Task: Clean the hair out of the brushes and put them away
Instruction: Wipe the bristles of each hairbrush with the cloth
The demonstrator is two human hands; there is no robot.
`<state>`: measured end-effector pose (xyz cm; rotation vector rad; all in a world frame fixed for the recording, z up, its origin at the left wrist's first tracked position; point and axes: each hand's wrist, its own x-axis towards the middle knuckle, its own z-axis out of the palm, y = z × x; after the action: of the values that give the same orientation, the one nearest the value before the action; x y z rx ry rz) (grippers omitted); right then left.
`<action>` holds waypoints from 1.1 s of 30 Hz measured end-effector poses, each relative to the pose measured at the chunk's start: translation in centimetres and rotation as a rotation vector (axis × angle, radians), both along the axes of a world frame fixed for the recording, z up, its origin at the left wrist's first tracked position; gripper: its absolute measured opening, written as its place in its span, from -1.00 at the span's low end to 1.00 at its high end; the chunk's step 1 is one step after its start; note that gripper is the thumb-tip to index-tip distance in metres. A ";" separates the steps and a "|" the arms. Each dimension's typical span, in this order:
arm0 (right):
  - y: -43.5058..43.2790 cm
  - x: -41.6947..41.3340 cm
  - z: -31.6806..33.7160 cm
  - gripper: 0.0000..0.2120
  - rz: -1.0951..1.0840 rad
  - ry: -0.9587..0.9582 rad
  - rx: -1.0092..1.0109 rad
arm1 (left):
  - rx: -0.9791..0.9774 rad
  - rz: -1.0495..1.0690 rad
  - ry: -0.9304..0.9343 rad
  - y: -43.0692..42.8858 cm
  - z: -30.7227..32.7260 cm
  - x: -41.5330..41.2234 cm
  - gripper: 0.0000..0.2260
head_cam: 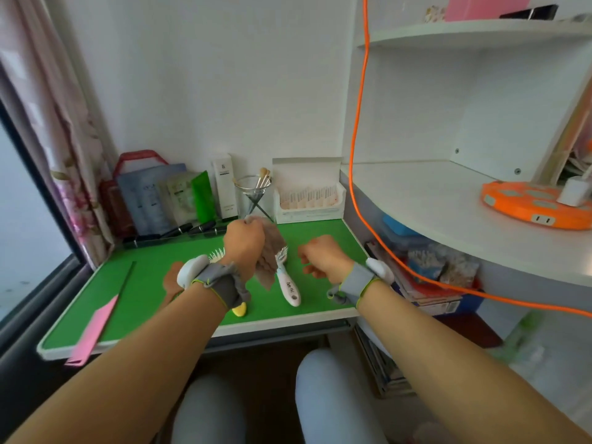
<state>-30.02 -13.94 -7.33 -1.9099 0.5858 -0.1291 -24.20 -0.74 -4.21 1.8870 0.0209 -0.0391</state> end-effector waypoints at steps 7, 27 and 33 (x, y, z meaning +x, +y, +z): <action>1.5 0.6 -1.8 -0.75 0.181 0.193 -0.356 | 0.047 0.003 -0.062 1.7 -0.6 0.2 -0.73; 2.0 2.5 -2.6 -0.75 0.234 0.290 -0.232 | 0.005 -0.047 -0.111 3.1 -2.2 1.5 -0.81; 1.7 2.6 -1.6 -0.71 0.150 0.235 0.236 | -0.013 -0.028 -0.123 2.5 -2.6 2.0 -0.82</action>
<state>-27.39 -12.27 -8.98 -1.7419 0.5838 0.2537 -22.21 1.75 -6.77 1.8740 -0.0898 0.0582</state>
